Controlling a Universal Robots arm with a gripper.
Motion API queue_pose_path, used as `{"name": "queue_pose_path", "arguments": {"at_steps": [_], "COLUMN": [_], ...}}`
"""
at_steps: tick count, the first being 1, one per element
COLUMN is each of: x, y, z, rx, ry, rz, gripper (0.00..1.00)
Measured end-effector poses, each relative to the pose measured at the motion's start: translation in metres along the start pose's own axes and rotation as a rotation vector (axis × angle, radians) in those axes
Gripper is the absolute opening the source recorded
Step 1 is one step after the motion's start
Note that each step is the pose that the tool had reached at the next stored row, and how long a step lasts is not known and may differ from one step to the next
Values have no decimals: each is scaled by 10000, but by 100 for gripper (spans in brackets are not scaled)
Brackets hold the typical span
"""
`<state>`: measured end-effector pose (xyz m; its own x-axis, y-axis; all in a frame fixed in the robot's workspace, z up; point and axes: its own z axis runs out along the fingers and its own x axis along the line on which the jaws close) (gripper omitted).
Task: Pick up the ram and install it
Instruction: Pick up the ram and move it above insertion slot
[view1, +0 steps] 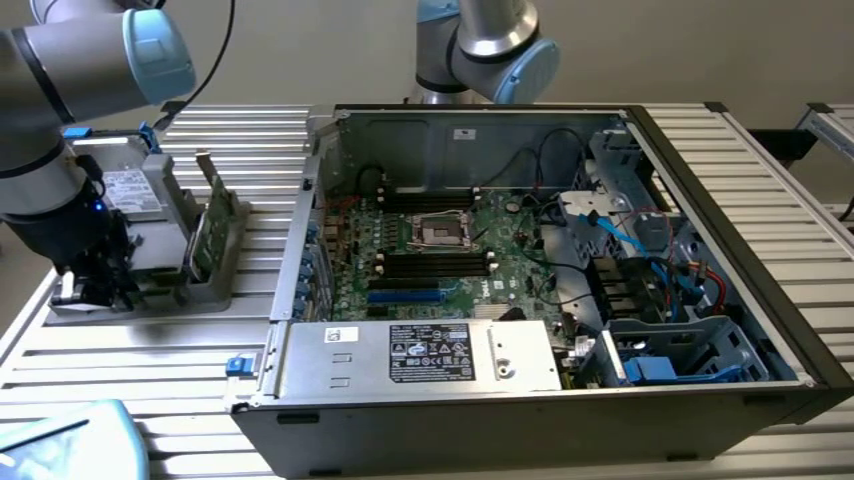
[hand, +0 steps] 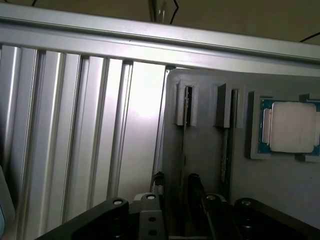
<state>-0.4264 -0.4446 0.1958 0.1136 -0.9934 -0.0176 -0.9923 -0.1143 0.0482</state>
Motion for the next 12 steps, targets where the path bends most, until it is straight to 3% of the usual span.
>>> {"name": "queue_pose_path", "arguments": {"at_steps": [12], "x": [1], "y": [-4], "z": [3], "rx": [-2], "ry": [0], "rz": [-1], "gripper": [33]}}
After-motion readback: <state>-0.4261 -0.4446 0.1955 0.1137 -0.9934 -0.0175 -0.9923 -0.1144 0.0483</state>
